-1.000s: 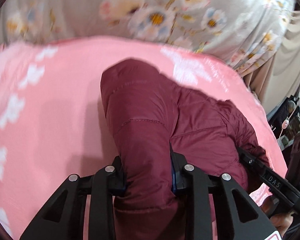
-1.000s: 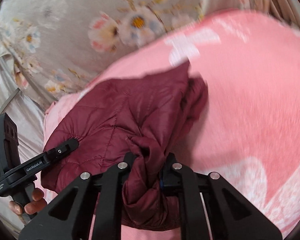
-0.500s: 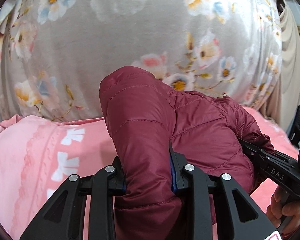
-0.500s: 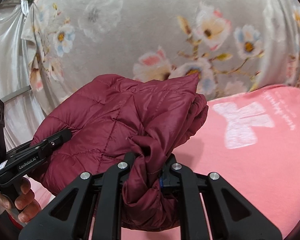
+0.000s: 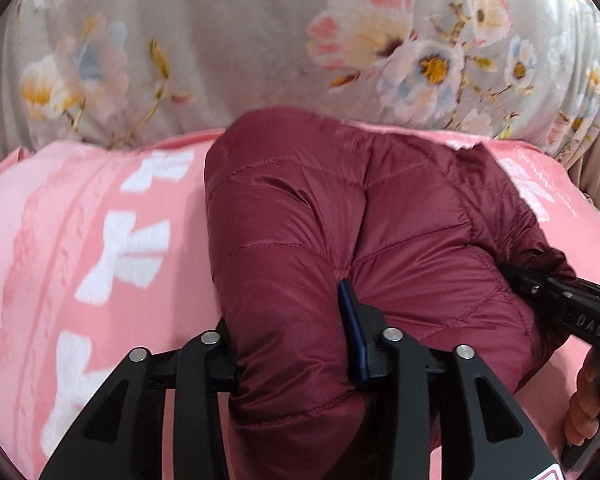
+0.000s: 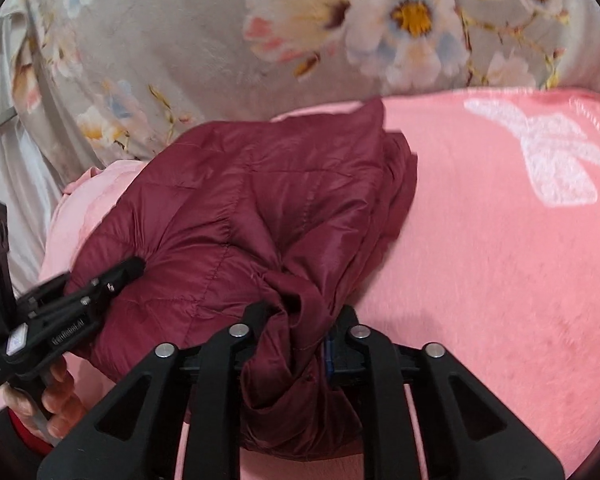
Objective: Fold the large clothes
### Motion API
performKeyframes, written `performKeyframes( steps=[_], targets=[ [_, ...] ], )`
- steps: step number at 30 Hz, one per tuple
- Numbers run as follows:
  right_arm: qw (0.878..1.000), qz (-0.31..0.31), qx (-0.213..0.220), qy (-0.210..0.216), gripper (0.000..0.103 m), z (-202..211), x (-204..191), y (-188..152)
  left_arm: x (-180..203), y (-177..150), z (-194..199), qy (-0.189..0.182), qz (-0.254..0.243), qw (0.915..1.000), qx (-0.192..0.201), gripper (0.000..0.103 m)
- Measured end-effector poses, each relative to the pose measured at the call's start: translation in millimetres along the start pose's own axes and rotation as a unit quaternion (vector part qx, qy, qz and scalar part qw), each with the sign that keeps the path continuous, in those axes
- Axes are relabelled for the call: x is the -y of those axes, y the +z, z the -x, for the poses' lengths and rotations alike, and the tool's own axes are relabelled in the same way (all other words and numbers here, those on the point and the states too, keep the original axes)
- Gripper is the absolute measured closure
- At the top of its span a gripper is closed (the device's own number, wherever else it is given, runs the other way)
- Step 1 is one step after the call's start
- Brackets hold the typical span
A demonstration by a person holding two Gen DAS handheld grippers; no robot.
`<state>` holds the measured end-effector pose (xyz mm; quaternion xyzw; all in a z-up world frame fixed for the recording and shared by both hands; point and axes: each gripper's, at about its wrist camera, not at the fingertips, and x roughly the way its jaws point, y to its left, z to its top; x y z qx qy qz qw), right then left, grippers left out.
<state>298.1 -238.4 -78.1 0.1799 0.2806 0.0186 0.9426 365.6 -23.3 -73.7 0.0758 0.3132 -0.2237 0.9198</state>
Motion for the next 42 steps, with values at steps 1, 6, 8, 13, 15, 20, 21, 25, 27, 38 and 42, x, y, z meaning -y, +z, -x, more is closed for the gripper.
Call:
performKeyframes(
  steps=[1,6,8,13,15,20,21,25,27,38,42],
  targets=[
    [1.0,-0.006,-0.009,-0.004,0.076,2.1,2.5,0.1,-1.1,0.2,0.4,0.003,0.007,0.9999,-0.014,0.059],
    [0.999,-0.005,-0.002,-0.05,0.069,50.0,1.1,-2.0,-11.2,6.8,21.1,0.035,0.064,0.9933,-0.09,0.049],
    [0.998,0.004,0.024,-0.066,0.069,73.0,-7.0,2.7,-10.3,12.0,36.8,0.079,0.069,0.9902,-0.092,0.049],
    [0.995,0.042,0.012,-0.087,0.085,66.6,-35.8,15.4,13.5,29.6,55.2,0.138,0.068,0.9843,-0.087,0.048],
    [0.993,0.053,-0.012,-0.1,0.088,50.1,-42.6,14.1,24.5,29.2,47.1,0.143,0.069,0.9826,-0.097,0.048],
    [0.987,0.058,-0.045,-0.142,0.088,19.3,-38.2,-4.0,34.8,10.5,12.8,0.161,0.086,0.975,-0.126,0.047],
    [0.988,0.055,-0.052,-0.138,0.089,13.6,-35.0,-8.8,36.2,7.2,10.8,0.168,0.083,0.9749,-0.12,0.047],
    [0.987,0.061,-0.051,-0.142,0.09,1.9,-32.5,-19.8,41.7,-1.6,4.3,0.177,0.071,0.9763,-0.101,0.046],
    [0.986,0.067,-0.045,-0.146,0.09,-1.1,-33.9,-23.3,43.4,-5.2,1.7,0.182,0.064,0.9766,-0.095,0.045],
    [0.989,0.059,-0.039,-0.132,0.09,-3.2,-28.3,-27.0,48.4,-17.1,-6.8,0.193,0.051,0.9776,-0.068,0.045],
    [0.989,0.061,-0.038,-0.133,0.09,-3.1,-28.3,-26.7,51.5,-19.4,-7.0,0.2,0.046,0.9769,-0.06,0.045]
  ],
)
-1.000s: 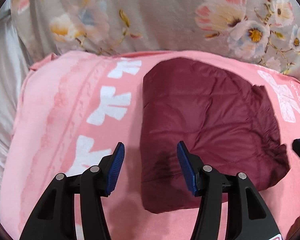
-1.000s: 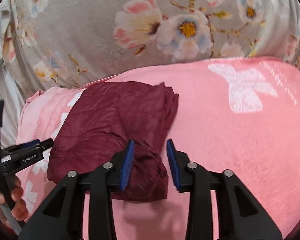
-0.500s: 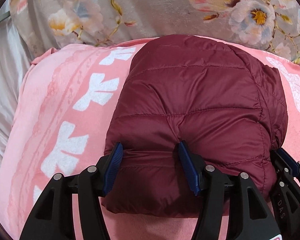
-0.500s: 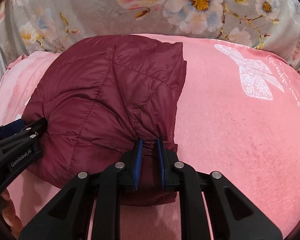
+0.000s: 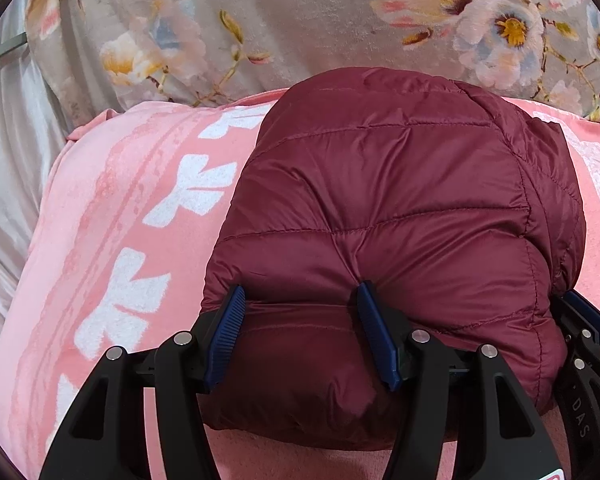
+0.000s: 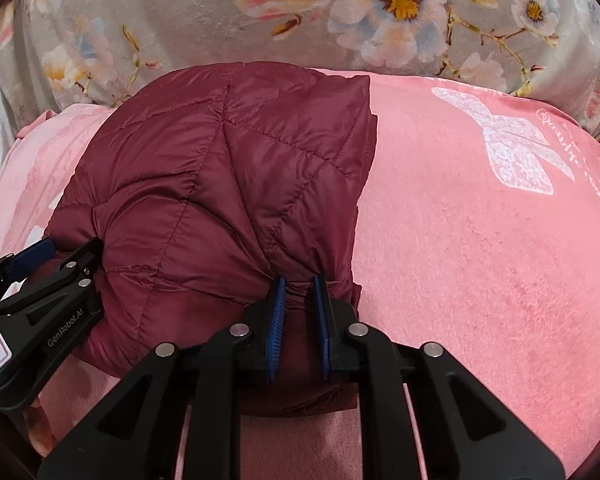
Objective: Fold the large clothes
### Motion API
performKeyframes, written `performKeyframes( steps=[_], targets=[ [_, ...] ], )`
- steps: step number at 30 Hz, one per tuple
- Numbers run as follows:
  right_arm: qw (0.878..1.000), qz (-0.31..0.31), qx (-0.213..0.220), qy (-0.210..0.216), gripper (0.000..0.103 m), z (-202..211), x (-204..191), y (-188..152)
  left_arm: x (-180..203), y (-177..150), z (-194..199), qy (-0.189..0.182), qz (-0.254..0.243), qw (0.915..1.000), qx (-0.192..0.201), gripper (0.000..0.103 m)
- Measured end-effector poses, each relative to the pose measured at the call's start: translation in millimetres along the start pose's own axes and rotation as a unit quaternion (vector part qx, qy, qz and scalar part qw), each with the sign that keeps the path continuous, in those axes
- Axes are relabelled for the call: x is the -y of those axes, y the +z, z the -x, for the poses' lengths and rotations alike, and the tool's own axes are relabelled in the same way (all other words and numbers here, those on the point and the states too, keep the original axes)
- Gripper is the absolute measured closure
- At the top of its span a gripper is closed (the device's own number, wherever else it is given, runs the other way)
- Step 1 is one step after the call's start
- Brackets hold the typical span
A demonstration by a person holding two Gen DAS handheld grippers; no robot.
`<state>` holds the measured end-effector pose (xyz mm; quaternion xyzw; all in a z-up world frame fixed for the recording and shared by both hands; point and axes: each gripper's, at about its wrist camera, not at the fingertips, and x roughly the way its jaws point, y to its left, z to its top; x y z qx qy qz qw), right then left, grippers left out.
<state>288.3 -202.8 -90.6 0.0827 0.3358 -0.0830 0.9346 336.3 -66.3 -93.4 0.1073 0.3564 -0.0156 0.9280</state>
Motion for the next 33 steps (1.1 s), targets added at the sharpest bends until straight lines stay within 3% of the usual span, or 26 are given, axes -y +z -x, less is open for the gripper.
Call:
performKeyframes(
  steps=[28,32,33],
  targets=[
    [1.0,0.0,0.005,0.002,0.09,-0.1,0.7,-2.1,1.1,-3.7,2.2,0.006,0.001,0.9998,0.018,0.045],
    [0.997,-0.052,0.031,0.042,0.086,17.9,21.6,-2.4,-13.4,-0.7,11.5,-0.025,0.019,0.9994,0.017,0.045],
    [0.996,-0.064,0.034,0.047,0.075,24.1,27.2,-1.3,-24.1,1.5,16.6,-0.047,0.033,0.9983,0.009,0.039]
  ],
)
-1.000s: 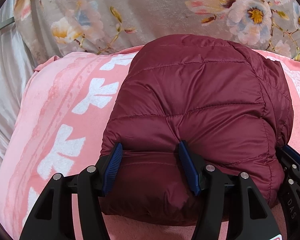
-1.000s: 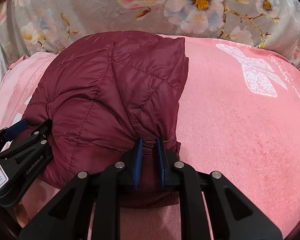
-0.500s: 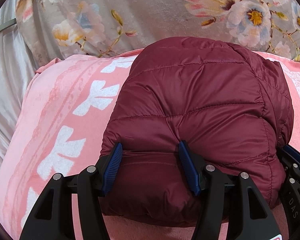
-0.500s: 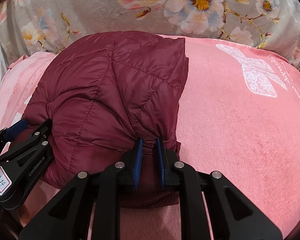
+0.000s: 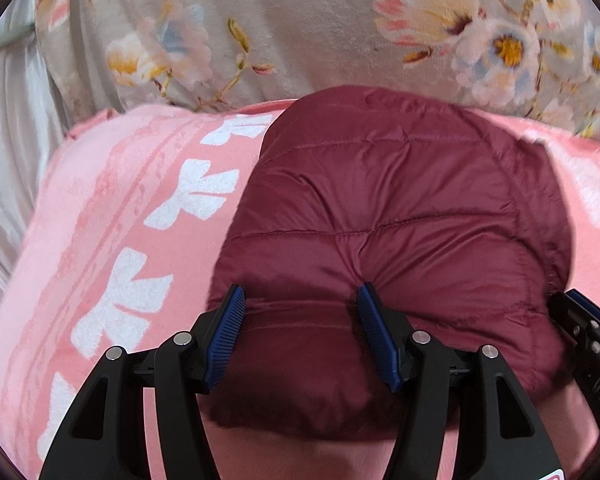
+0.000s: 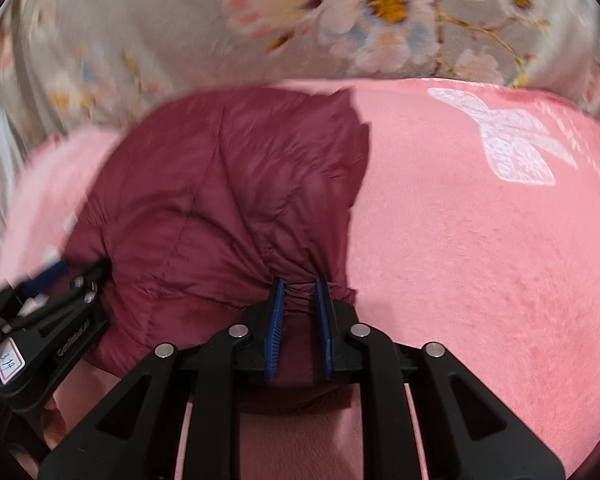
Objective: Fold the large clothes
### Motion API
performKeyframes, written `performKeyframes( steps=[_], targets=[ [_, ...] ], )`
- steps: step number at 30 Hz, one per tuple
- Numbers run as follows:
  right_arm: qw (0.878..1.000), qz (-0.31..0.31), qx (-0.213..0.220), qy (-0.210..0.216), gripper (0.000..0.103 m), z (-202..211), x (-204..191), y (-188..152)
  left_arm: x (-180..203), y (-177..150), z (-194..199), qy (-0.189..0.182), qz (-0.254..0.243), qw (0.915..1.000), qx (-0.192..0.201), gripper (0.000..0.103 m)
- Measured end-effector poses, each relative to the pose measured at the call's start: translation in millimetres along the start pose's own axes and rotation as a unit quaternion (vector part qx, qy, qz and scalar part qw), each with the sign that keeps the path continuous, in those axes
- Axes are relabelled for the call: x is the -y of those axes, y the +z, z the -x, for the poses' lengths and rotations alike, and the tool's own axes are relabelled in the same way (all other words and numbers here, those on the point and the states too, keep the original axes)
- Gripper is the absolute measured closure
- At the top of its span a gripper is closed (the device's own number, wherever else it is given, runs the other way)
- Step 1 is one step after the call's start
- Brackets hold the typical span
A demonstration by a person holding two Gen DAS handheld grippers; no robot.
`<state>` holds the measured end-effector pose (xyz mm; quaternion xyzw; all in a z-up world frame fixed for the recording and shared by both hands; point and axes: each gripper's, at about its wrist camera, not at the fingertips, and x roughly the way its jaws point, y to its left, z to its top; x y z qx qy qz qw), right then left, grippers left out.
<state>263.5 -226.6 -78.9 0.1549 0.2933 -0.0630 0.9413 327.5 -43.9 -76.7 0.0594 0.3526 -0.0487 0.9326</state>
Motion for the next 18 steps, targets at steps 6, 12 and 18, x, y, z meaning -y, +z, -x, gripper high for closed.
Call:
performKeyframes(
  steps=[6,12,18],
  targets=[
    [0.996,-0.066,-0.025,0.051,0.054,6.9,25.6,6.2,-64.7,-13.3,22.7,-0.089,0.087,0.99,-0.067,0.026],
    [0.992,-0.074,-0.071,0.076,0.085,-10.6,21.2,1.5,-59.0,-41.2,9.9,-0.059,0.025,0.9921,-0.107,0.035],
    [1.0,-0.006,-0.008,0.027,0.1,32.3,0.7,15.3,-68.5,-26.9,-0.6,-0.055,0.054,0.9911,-0.109,0.052]
  ],
)
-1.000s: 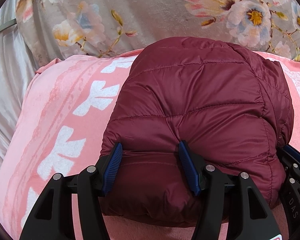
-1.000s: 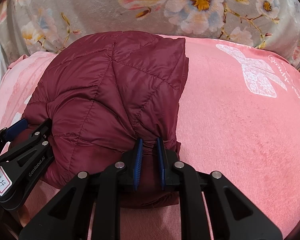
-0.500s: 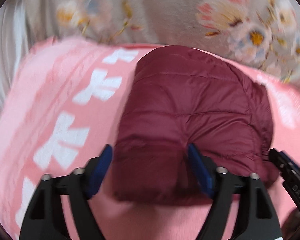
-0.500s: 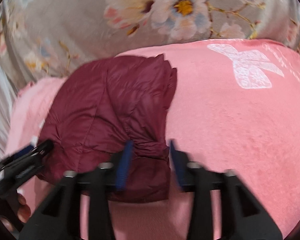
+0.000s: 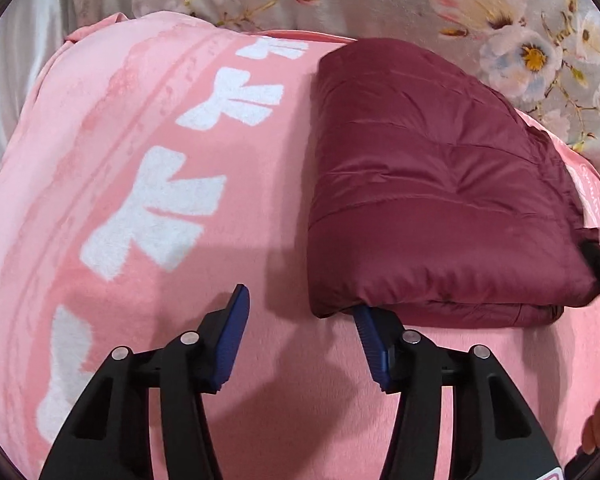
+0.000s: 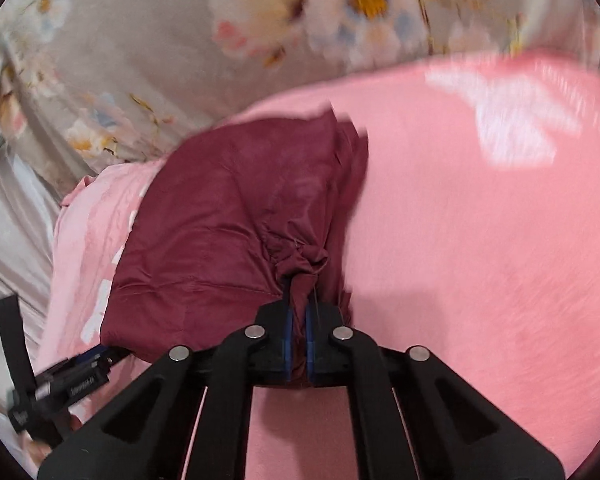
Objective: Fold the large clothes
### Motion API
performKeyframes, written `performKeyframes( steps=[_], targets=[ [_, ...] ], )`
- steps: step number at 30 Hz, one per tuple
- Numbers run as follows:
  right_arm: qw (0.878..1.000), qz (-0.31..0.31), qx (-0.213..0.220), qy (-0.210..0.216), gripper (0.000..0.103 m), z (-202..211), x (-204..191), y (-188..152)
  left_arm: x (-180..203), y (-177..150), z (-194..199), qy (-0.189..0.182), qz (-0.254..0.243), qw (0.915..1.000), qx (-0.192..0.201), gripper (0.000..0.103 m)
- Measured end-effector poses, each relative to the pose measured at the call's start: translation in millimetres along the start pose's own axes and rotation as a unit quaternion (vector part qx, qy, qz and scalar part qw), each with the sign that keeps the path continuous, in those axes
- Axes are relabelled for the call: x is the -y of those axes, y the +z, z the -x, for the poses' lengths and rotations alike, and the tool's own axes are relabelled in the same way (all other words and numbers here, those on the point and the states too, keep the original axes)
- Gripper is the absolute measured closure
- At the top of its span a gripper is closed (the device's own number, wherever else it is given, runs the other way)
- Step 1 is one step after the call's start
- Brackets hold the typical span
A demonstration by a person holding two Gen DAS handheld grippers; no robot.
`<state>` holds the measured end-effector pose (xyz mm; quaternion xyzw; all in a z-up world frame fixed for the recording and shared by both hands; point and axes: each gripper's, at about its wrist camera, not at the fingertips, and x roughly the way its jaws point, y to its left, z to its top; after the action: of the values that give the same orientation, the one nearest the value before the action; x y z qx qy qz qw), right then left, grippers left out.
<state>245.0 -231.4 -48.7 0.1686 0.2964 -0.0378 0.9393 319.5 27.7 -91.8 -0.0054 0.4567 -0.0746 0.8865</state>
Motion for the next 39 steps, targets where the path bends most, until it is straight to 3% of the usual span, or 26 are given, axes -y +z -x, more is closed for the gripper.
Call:
performKeyframes(
  steps=[4,10,13,16,21,26,30,34,39],
  targets=[
    [0.998,0.031,-0.04,-0.037,0.1,-33.4,-1.4,-18.1,1.2,-6.3,-12.8,0.018,-0.004,0.9998,0.004,0.052],
    [0.994,0.076,-0.035,-0.076,0.097,-49.4,-13.4,-31.5,14.3,-14.4,-8.5,0.062,-0.043,0.9967,0.03,0.052],
    [0.997,0.053,-0.029,-0.057,0.094,-35.6,-6.3,-31.7,16.8,-17.3,13.1,0.073,-0.052,0.9948,0.048,0.055],
    [1.0,0.003,-0.03,-0.007,0.088,-10.8,5.3,-33.3,16.6,-17.3,43.1,0.071,-0.06,0.9923,0.083,0.054],
    [0.994,-0.018,-0.086,0.061,0.084,-4.5,2.5,-52.3,12.0,2.5,55.0,0.046,-0.04,0.9947,0.082,0.054],
    [0.995,-0.005,-0.096,0.034,0.091,-36.1,3.4,-51.4,18.7,15.4,27.1,0.052,-0.031,0.9968,0.052,0.054],
    [0.996,-0.001,-0.083,0.019,0.099,-50.1,6.5,-43.4,24.9,12.4,11.0,0.071,-0.035,0.9957,0.049,0.05],
    [0.997,-0.011,-0.081,0.007,0.099,-50.2,9.8,-38.6,31.5,11.3,8.7,0.083,-0.043,0.9943,0.051,0.049],
    [0.999,0.01,-0.001,-0.037,0.094,6.8,4.5,-34.3,30.2,16.6,28.9,0.063,-0.04,0.9955,0.059,0.051]
  ],
)
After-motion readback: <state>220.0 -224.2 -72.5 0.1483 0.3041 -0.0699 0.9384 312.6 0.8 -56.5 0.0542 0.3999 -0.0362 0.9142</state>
